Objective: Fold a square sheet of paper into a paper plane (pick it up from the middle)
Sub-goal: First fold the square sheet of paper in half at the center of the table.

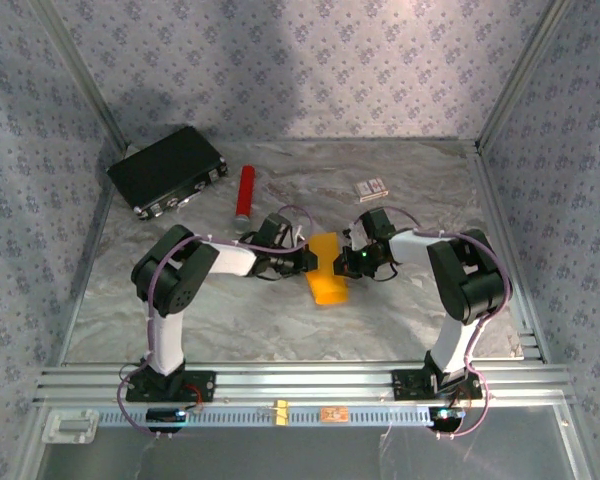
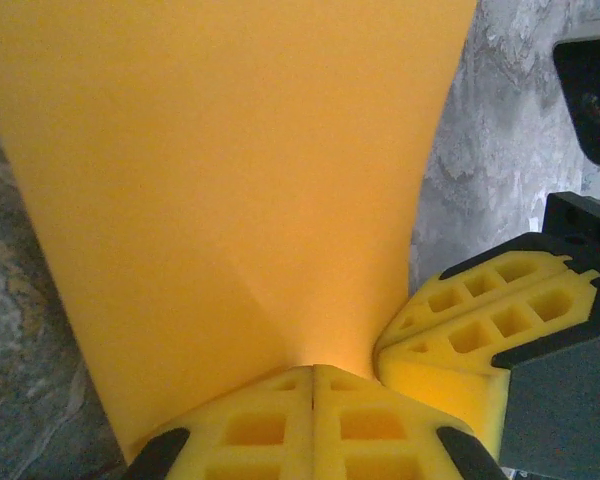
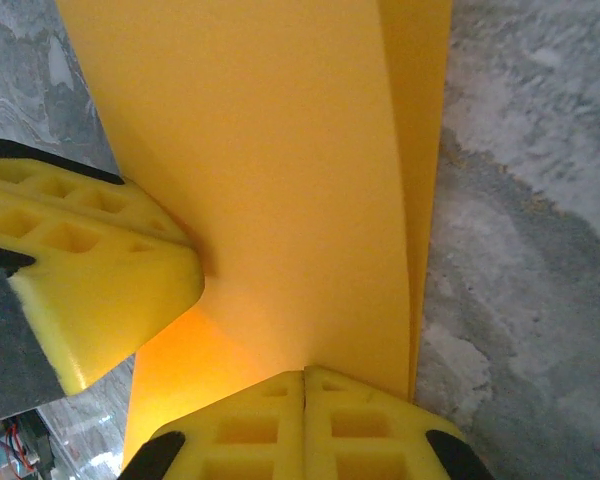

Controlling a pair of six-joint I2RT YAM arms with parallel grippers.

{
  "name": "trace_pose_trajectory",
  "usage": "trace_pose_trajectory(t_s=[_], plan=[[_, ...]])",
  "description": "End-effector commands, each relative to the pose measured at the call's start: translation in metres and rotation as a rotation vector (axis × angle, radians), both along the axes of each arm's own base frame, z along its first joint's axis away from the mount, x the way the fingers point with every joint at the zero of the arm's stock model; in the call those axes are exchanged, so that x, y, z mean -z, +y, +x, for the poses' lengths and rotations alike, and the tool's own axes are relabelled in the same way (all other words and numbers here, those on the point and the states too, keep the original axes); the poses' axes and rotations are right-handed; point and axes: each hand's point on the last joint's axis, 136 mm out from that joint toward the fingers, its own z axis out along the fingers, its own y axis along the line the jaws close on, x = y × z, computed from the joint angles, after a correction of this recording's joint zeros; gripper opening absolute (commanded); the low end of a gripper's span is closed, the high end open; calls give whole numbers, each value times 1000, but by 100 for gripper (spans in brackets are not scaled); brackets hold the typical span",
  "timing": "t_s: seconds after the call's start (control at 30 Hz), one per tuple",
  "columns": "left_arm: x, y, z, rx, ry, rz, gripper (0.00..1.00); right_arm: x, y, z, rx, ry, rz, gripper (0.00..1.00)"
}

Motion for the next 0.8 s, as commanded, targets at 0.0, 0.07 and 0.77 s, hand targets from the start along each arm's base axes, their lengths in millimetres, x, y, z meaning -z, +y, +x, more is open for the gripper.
trace_pose_trajectory(t_s=[0.0,0.07,0.77], plan=[[-30,-1,9,2,-39,-7,8,39,-29,-25,46,104,-181,0],[-42,-4,9,-1,-43,-23,9,38,-30,-25,47,102,-185,0],[10,10,-26,15,70,115,8,43,-34,-30,57,112,-203,0]])
